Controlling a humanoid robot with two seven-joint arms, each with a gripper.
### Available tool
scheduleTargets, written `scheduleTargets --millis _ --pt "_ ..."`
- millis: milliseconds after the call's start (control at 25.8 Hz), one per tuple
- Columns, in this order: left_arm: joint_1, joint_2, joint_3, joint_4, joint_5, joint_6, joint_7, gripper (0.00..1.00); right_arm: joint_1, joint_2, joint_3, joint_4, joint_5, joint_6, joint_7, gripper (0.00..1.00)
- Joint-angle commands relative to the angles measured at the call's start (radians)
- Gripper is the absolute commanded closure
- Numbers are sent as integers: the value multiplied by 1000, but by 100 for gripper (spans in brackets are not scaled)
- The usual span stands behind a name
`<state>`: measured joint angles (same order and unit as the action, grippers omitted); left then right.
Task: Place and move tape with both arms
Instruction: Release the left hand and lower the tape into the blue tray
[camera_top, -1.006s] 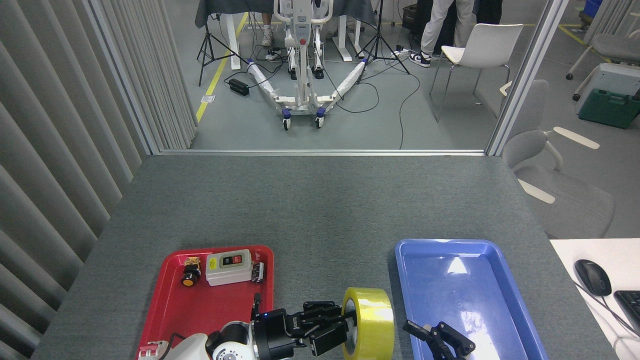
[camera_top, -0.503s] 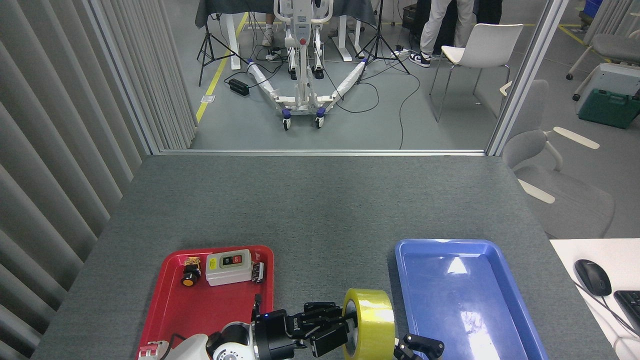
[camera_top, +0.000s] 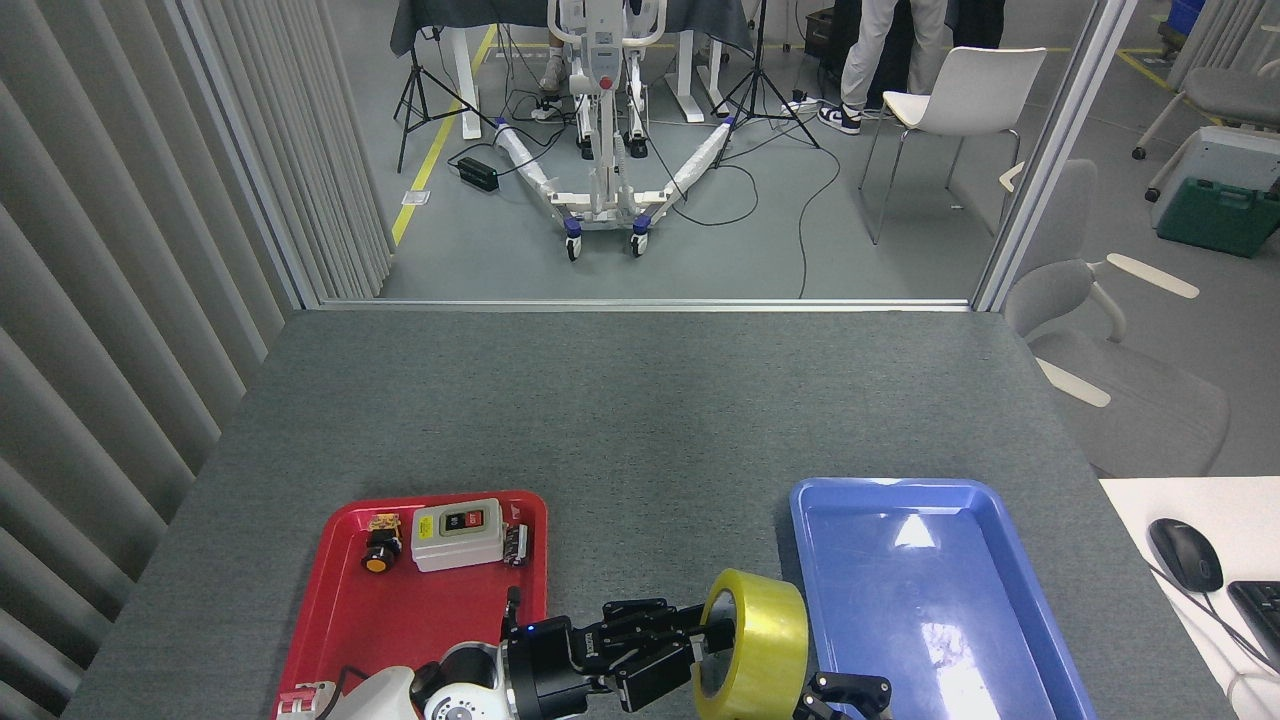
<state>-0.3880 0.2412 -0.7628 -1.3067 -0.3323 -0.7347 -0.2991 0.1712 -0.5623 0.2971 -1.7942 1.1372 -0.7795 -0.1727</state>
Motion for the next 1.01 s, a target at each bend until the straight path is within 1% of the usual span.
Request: scheduleTargets --millis 0,116,194,271,310,387,426,503,581,658,735,774,813,890,968 --pt "1 1 5 -2 2 49 -3 0 7 -8 -7 -1 0 -6 -4 100" --pt "3 3 17 3 2 55 -3 0 8 -21 -16 -1 -4 -6 -7 100" --pt "6 4 79 9 2 70 -3 0 13 -24 -27 -1 -7 -6 -7 100" --pt "15 7 158 6 -5 135 5 0 17 -25 -50 -1 -8 -6 -7 100" --pt "32 12 191 7 -10 178 28 1 19 -28 -62 1 -10 -6 -7 100" --pt "61 44 260 9 -39 258 120 1 27 -31 -96 1 -19 -6 -8 100" --pt "73 55 304 9 -82 284 167 1 28 -33 -110 2 -28 -6 -8 100" --pt "121 59 382 -3 -215 328 238 1 36 -31 -144 9 -39 -6 2 100" --pt "161 58 442 -37 -353 406 259 1 37 -31 -168 18 -39 -6 30 100" --pt "213 58 471 -105 -511 572 256 1 37 -33 -168 36 -39 135 108 100" --pt "277 58 482 -221 -674 745 253 0 27 -33 -167 48 -37 321 225 100" --pt "305 58 488 -270 -734 808 255 0 19 -34 -167 56 -37 396 269 100" --pt "320 58 502 -301 -763 856 264 0 16 -34 -167 61 -37 454 302 100" --pt "327 46 540 -312 -758 870 264 0 -22 -34 -165 67 -40 534 348 100" --pt "327 38 554 -305 -742 860 259 0 -58 -36 -161 79 -51 626 440 100"
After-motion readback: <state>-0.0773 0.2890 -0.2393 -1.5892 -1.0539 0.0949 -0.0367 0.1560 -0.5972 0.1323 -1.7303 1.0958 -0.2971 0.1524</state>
